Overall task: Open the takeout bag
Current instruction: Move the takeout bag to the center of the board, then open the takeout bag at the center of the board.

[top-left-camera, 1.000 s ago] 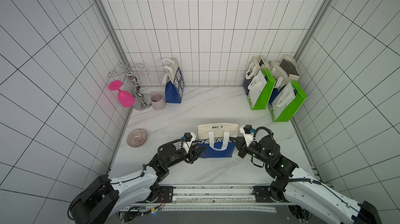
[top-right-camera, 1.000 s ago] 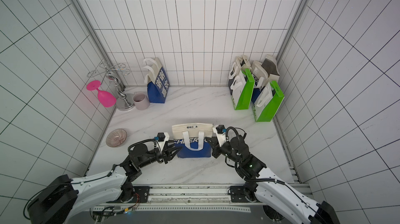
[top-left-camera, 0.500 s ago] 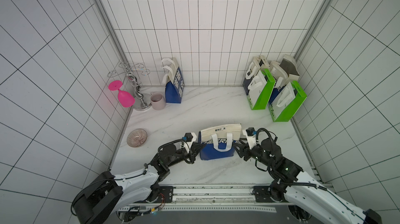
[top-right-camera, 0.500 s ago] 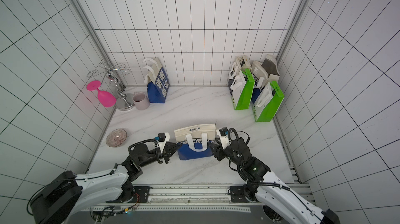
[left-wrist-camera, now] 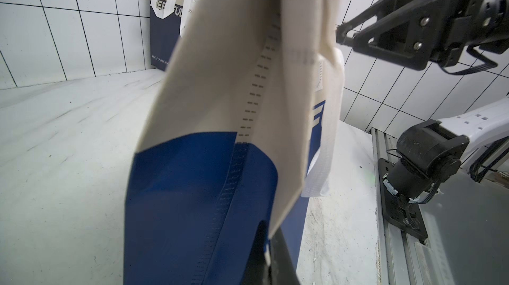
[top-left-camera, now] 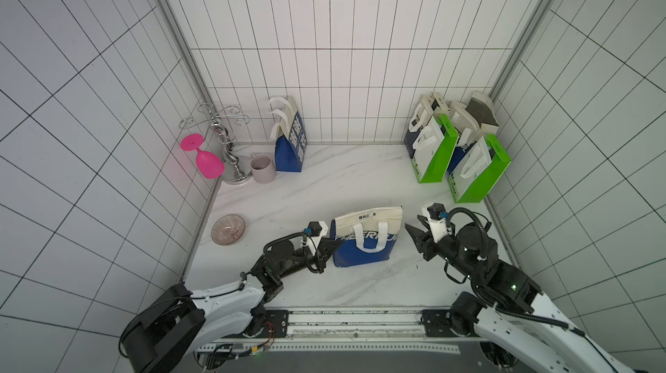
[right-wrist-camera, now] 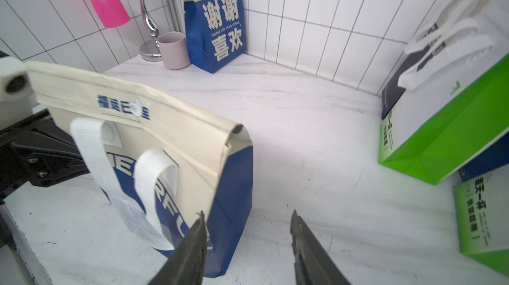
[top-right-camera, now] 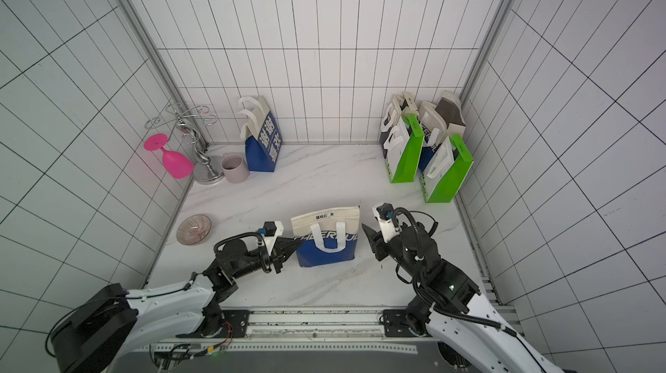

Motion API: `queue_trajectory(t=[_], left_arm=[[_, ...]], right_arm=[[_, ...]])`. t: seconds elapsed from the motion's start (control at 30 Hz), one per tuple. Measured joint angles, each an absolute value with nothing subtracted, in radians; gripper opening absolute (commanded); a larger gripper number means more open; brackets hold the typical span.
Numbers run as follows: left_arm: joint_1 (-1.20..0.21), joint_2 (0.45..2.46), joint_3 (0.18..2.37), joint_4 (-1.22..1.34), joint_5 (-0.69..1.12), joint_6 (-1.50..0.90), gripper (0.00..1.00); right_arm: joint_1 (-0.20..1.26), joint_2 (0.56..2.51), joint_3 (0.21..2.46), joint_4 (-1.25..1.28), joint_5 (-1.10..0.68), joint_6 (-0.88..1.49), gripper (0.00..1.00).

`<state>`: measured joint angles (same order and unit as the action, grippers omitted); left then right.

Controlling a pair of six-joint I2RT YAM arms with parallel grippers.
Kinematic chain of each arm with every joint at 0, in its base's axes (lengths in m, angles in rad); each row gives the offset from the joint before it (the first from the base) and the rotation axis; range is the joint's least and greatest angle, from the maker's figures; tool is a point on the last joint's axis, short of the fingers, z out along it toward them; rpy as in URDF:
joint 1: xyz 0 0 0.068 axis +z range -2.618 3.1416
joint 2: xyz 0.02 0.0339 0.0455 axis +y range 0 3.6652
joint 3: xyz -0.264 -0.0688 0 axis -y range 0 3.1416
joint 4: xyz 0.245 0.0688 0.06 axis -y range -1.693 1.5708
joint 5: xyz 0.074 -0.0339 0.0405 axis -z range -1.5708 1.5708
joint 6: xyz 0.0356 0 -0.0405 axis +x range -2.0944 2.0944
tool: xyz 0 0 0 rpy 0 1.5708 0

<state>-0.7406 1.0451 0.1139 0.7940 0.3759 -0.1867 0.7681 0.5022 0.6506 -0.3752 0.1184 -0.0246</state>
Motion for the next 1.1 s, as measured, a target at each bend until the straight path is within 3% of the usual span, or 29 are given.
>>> queue_trajectory(t=[0.53,1.1], left_arm=[[-0.746,1.048,0.114,0.797,0.376,-0.187,0.00],[-0.752,1.048,0.116,0.796,0.373,-0.187,0.00]], right_arm=[[0.968,0.845,0.685,-0.029,-0.060,-0.575,0.53],[1.077,1.092,0.733,0.184,0.003,-0.907,0.53]])
